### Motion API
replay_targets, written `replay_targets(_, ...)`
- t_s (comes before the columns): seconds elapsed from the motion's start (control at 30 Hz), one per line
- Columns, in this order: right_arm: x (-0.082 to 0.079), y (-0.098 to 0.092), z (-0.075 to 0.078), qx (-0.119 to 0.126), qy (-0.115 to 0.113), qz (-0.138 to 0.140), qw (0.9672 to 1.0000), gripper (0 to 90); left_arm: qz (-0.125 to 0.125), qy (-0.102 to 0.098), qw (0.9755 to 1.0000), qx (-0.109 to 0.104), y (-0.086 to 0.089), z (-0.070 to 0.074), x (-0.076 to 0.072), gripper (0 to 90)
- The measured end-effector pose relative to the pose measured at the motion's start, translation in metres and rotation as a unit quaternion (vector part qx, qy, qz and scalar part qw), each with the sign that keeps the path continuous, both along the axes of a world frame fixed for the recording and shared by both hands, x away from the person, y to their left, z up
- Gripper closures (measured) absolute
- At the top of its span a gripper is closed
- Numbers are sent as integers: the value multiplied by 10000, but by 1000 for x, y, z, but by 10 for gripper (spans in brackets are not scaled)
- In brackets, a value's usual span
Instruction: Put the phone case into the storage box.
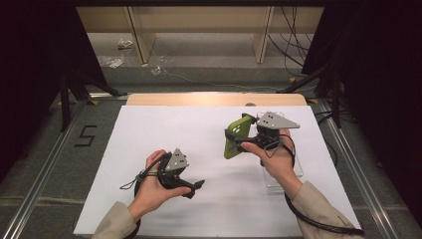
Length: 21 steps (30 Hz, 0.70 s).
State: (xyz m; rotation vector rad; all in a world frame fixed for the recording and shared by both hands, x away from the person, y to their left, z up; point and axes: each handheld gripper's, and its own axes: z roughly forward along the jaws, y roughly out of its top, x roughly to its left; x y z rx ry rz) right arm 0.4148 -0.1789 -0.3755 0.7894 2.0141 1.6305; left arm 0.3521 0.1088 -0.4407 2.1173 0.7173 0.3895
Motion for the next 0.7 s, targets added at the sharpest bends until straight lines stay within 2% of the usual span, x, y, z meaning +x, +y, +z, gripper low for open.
replay_targets(0.7,7,-13,6,-130,42,-18,9999,173,73,56,10000,22,12,-5,-5,0)
